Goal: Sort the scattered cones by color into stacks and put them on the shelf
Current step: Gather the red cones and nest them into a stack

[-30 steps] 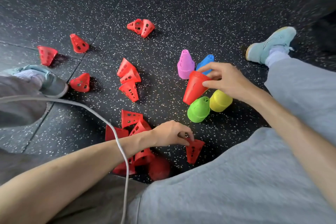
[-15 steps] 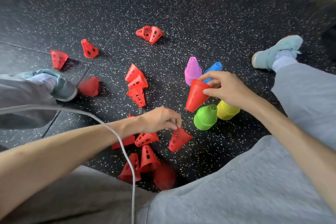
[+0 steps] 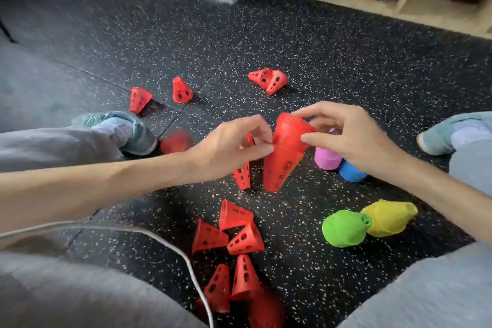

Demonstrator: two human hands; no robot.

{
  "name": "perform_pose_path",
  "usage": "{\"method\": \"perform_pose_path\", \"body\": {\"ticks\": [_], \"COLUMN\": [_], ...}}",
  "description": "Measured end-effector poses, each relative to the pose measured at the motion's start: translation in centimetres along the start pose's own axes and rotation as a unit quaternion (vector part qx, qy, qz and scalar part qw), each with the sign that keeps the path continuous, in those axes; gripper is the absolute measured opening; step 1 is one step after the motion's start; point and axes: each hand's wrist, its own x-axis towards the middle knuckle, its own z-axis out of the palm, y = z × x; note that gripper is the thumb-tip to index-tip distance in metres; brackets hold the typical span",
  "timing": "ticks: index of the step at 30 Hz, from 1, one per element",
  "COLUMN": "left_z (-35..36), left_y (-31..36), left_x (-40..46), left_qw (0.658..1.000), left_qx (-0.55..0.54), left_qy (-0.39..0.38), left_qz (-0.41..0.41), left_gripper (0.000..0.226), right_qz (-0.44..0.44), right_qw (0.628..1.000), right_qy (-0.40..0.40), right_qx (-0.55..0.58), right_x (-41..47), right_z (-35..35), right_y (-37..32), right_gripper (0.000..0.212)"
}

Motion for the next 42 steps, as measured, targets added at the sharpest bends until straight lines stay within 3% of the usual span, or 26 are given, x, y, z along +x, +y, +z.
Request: {"method": "perform_pose_path", "body": {"ticks": [7, 12, 16, 19, 22, 25, 32, 34, 37, 42], "left_z": [-0.5, 0.8, 1.7, 2.8, 3.6, 4.9, 6.4, 6.2, 5.6, 2.8], "left_y": [-0.2, -0.8, -2.9, -4.7, -7.5, -10.8, -16.3, -16.8, -16.6, -12.4], "left_x": [2.1, 3.4, 3.3, 3.9, 4.6, 3.8, 1.2, 1.0, 0.9, 3.0], "left_qw": [0.979, 0.976, 0.985, 0.985, 0.988, 0.991, 0.971, 0.968, 0.969, 0.986], "left_qx": [-0.170, -0.185, -0.149, -0.128, -0.063, 0.038, 0.136, 0.144, 0.143, 0.120], "left_qy": [0.097, 0.088, 0.054, 0.091, 0.108, 0.060, -0.014, -0.009, 0.014, -0.001], "left_qz": [-0.063, -0.080, -0.070, -0.071, -0.089, -0.117, -0.194, -0.204, -0.198, -0.115], "left_gripper": [0.007, 0.012, 0.044, 0.062, 0.043, 0.030, 0.044, 0.036, 0.013, 0.007], "right_qz": [-0.003, -0.021, -0.030, -0.035, -0.028, -0.020, -0.026, -0.032, -0.038, -0.052], "right_qw": [0.996, 0.984, 0.973, 0.967, 0.964, 0.965, 0.972, 0.974, 0.974, 0.976], "right_qy": [-0.092, -0.125, -0.118, -0.100, -0.083, -0.086, -0.073, -0.067, -0.054, -0.023], "right_qx": [-0.011, -0.122, -0.198, -0.234, -0.250, -0.246, -0.221, -0.214, -0.217, -0.211], "right_x": [4.8, 6.3, 7.5, 8.3, 8.7, 8.8, 9.0, 9.1, 9.2, 9.6], "right_z": [-1.6, -2.9, -3.6, -4.2, -4.7, -4.8, -4.6, -4.6, -4.7, -4.7], "right_y": [-0.9, 0.2, 0.5, 0.7, 0.9, 0.9, 0.3, 0.2, -0.2, -0.9], "right_gripper": [0.042, 0.046, 0.041, 0.039, 0.037, 0.037, 0.036, 0.035, 0.036, 0.033]}}
